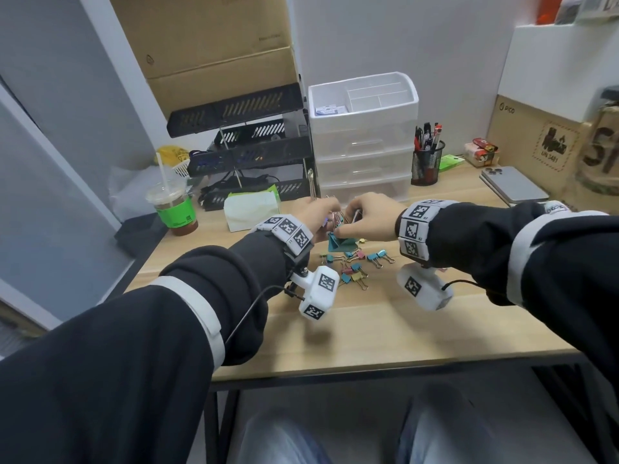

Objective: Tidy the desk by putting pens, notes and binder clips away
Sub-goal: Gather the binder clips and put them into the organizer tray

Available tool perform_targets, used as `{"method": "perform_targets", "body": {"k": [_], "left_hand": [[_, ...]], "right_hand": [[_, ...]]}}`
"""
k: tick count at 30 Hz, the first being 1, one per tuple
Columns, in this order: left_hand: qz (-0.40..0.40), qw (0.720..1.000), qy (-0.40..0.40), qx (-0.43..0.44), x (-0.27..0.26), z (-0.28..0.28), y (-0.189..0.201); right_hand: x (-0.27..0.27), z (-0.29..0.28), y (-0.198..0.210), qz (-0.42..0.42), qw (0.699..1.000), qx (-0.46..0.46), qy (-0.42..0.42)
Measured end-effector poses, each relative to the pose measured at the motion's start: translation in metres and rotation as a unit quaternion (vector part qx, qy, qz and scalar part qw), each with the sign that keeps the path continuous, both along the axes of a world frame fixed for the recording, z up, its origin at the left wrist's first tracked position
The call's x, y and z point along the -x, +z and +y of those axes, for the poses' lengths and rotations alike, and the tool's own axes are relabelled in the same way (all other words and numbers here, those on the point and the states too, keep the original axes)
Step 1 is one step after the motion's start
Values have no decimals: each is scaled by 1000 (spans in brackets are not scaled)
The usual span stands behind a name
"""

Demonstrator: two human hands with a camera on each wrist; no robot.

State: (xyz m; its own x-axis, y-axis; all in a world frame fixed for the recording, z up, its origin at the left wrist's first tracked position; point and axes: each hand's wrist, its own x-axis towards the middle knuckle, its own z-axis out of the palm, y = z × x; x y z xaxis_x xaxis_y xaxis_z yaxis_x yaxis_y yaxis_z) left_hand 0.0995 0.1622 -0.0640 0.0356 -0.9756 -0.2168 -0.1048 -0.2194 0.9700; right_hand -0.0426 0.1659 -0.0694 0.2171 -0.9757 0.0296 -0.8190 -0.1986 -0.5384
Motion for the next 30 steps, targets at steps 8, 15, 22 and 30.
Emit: {"method": "perform_targets", "body": {"k": [8,15,22,30], "left_hand": [[-95,993,32,62,-1,-6,-5],[-50,992,-26,112,-1,-10,-1],[51,992,-28,114,5,-11,12],[98,987,-58,109,23,-36,39]], "right_hand": [[-5,5,4,-12,999,-33,17],[3,-7,13,-129,986,-102,2],[24,-21,19,-209,956,-205,25],[35,-37,54,-111,980,-165,24]]}}
